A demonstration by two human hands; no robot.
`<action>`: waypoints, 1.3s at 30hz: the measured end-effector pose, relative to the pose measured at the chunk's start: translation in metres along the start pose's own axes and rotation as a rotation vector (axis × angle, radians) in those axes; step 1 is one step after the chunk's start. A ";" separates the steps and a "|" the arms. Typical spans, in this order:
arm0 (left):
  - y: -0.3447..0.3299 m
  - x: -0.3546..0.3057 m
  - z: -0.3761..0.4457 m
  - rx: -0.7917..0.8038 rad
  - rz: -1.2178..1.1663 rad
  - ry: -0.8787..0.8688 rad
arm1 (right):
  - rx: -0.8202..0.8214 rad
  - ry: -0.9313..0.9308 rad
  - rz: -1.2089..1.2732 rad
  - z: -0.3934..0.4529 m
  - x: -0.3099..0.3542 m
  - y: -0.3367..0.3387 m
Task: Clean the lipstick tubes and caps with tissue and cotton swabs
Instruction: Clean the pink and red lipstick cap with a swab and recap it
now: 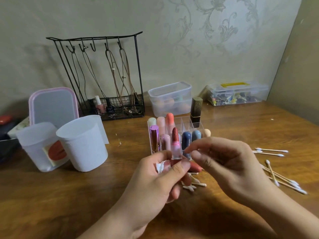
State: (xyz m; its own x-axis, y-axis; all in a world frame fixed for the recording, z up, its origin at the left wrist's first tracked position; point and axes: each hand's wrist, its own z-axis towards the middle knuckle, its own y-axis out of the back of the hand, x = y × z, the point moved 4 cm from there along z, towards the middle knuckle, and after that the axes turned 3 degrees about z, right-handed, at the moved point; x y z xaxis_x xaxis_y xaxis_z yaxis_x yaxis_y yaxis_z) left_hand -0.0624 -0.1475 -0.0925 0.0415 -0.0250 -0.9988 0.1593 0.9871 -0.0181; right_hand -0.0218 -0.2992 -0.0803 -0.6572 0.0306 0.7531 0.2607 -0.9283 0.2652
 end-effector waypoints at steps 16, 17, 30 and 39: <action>-0.006 -0.004 -0.002 -0.011 -0.015 -0.022 | -0.163 0.131 -0.268 -0.004 0.006 -0.003; -0.005 -0.004 -0.001 -0.013 -0.014 -0.017 | -0.161 0.148 -0.285 -0.004 0.008 -0.003; -0.003 -0.003 0.001 -0.036 0.000 -0.036 | -0.154 0.238 -0.406 -0.006 0.014 -0.006; -0.001 0.000 0.003 -0.041 -0.004 -0.050 | -0.148 0.227 -0.389 -0.006 0.015 -0.007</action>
State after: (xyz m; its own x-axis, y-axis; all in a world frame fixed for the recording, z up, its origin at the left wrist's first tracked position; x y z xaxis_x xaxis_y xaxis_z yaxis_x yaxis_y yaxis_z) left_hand -0.0599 -0.1485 -0.0925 0.0900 -0.0354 -0.9953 0.1189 0.9926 -0.0245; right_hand -0.0377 -0.2945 -0.0751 -0.8287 0.3194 0.4596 -0.1278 -0.9074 0.4003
